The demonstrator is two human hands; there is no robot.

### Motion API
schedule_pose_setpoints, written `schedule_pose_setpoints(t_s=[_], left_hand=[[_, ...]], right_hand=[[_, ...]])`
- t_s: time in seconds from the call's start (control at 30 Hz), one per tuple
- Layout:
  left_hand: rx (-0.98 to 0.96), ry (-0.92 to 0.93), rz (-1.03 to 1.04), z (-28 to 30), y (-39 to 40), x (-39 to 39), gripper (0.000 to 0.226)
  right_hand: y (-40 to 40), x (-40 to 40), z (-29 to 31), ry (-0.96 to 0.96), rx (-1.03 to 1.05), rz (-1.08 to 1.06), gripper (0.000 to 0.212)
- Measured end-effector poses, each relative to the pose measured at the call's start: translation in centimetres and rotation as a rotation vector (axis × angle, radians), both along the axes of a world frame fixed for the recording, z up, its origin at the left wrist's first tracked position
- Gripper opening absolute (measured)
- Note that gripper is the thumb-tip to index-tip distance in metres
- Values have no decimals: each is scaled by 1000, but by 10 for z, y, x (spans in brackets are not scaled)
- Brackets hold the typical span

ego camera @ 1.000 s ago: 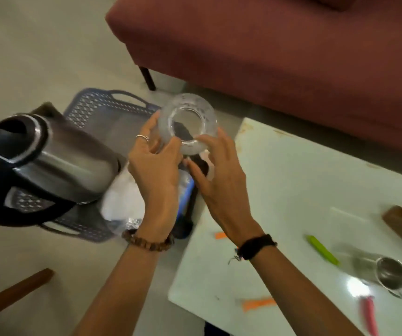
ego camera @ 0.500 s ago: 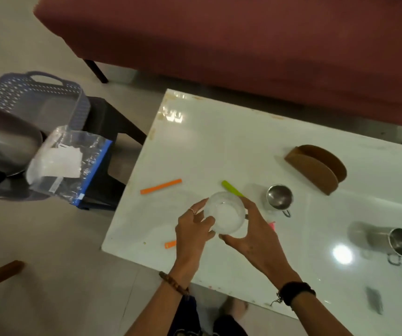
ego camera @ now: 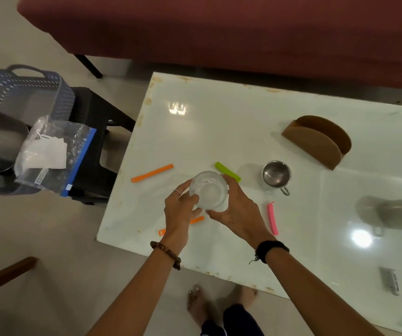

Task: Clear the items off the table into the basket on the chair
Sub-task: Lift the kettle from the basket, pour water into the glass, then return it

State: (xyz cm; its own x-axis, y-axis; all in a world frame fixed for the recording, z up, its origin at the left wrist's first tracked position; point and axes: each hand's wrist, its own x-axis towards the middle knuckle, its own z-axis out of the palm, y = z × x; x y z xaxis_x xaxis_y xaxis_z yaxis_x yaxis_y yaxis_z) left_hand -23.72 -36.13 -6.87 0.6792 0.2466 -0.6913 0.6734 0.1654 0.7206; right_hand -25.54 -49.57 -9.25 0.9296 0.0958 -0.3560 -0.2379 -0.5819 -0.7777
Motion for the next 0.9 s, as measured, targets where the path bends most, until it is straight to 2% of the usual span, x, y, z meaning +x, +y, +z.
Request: schedule_pose_setpoints(t_s=[0.2, 0.3, 0.37, 0.43, 0.5, 0.63, 0.77, 0.9], left_hand=[[-28, -28, -39, -1, 1, 1, 40], [10, -38, -43, 1, 9, -2, 40], [23, -66, -4, 6, 25, -6, 33], [5, -122, 65, 13, 48, -10, 22], [25, -177, 137, 18, 83, -13, 12], [102, -177, 341, 22, 175, -14, 12], [108, -78, 581, 21, 289, -17, 19], [-7, 105, 573, 16, 406, -13, 19]], right_hand=[[9, -6, 3, -32, 45, -110, 86], [22, -20, 15, -169, -56, -225, 87], [39, -29, 26, -252, -153, -263, 79], [61, -33, 40, -281, -129, -262, 61], [94, -32, 53, -274, -55, -204, 46], [180, -18, 67, -227, 106, -33, 25], [284, 4, 78, -179, 220, 89, 16], [385, 30, 90, -180, 269, 246, 16]])
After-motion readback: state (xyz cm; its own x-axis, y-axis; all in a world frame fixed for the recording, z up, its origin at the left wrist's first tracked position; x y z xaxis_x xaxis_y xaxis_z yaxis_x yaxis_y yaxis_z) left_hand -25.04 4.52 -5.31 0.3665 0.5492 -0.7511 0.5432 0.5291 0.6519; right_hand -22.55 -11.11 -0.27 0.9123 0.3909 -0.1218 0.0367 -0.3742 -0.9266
